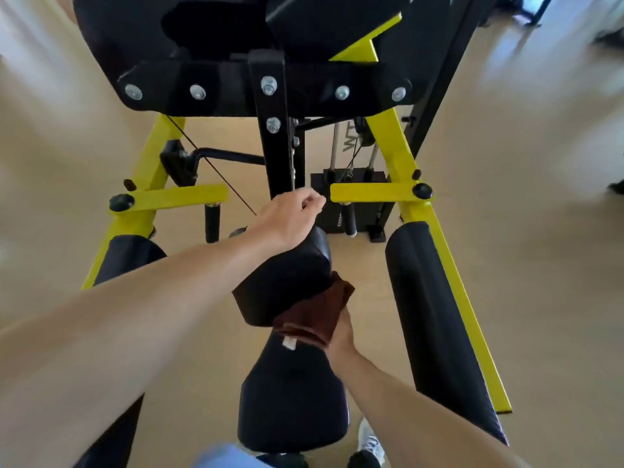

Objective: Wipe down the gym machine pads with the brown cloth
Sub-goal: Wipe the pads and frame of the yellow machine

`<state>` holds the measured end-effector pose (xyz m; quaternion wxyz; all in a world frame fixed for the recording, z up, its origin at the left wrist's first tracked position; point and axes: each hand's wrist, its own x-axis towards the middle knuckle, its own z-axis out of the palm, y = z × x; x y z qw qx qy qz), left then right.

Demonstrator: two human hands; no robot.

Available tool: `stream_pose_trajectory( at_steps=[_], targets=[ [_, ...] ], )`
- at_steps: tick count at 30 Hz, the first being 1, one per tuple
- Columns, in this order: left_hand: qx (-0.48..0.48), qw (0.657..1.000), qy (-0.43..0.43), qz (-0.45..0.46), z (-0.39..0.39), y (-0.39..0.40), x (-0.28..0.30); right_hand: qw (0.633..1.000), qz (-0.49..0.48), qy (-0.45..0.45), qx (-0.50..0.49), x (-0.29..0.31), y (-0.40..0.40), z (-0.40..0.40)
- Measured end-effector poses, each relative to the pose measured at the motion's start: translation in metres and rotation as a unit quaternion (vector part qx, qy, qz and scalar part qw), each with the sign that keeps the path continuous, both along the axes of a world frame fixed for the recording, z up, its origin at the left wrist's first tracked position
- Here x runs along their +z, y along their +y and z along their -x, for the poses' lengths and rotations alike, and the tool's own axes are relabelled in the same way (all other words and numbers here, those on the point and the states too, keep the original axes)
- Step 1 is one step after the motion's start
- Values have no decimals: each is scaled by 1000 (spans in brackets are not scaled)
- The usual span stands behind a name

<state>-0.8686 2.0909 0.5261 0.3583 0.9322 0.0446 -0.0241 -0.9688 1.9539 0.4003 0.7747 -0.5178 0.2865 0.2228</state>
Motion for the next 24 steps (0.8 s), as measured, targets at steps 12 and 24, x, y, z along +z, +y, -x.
stream_pose_trajectory(
  at_steps=[12,24],
  targets=[
    [75,962,-6,261,6,36,17,739,396,-533,115,99,31,-29],
    [314,880,74,350,106,93,-52,86,563,-696,437,84,62,-38]
  ],
)
